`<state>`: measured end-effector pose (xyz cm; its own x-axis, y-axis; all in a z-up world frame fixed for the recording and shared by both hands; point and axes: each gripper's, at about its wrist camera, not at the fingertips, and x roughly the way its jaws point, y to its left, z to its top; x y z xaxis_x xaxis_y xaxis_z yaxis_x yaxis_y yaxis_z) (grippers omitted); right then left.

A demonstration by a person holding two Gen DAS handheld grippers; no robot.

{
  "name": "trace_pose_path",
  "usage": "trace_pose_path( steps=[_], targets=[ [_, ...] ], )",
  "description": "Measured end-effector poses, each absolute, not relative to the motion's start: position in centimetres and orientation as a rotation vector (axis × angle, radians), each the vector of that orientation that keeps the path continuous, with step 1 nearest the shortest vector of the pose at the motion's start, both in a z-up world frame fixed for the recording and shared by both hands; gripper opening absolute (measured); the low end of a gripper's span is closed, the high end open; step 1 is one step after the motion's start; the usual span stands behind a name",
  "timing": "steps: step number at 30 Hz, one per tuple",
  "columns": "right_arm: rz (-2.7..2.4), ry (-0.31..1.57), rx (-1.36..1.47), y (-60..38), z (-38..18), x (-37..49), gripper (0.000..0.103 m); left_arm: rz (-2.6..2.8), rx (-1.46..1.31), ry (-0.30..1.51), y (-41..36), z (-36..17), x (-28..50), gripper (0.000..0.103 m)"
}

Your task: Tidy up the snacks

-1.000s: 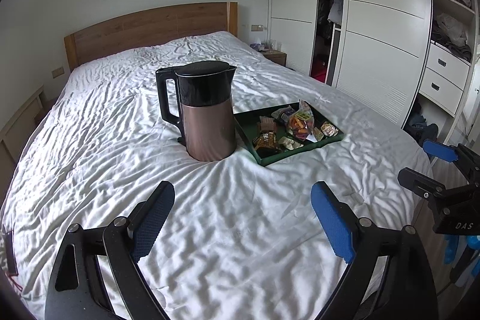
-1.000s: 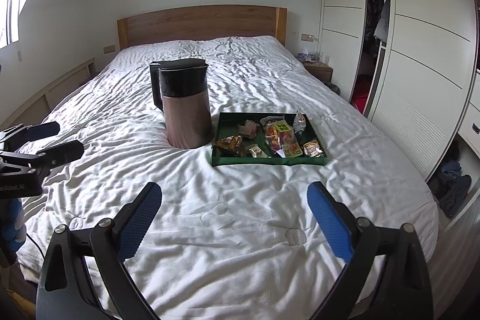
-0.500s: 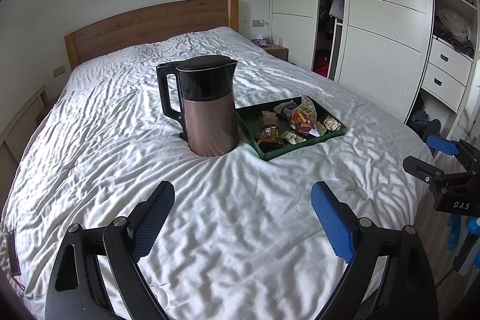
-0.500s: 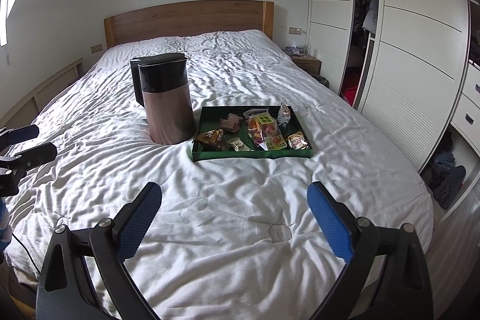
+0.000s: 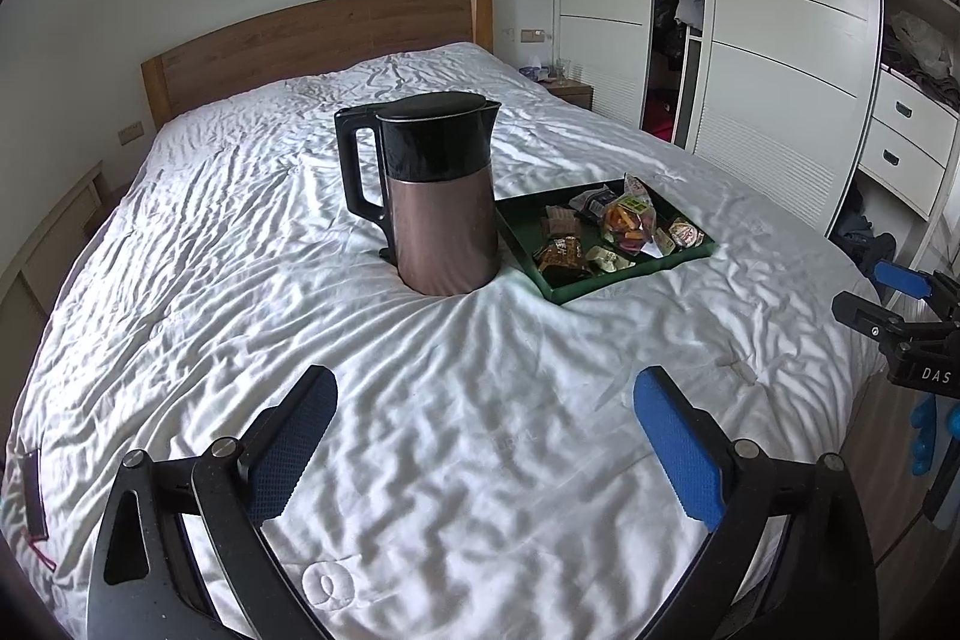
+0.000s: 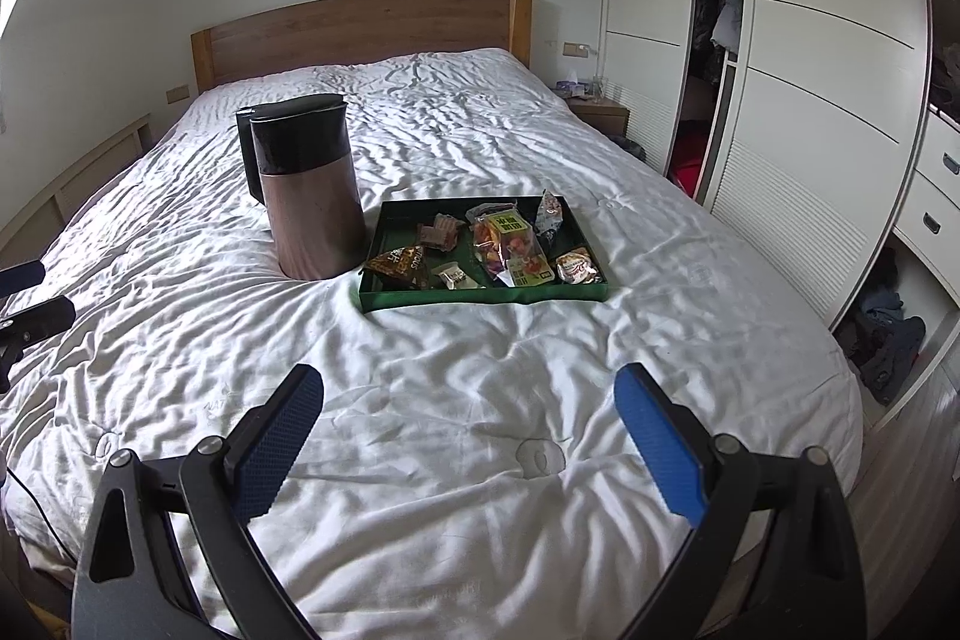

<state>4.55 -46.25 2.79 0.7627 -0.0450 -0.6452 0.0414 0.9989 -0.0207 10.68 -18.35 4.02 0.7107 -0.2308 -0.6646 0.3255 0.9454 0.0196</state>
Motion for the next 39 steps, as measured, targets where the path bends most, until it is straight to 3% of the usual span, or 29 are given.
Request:
trace_pose_path(
  steps=[39],
  targets=[
    [-0.046, 0.712, -0.013, -46.4, 2.1, 4.7, 0.103, -0.237, 0.106, 0.7, -16.1, 3.4, 11.0, 0.101]
  ],
)
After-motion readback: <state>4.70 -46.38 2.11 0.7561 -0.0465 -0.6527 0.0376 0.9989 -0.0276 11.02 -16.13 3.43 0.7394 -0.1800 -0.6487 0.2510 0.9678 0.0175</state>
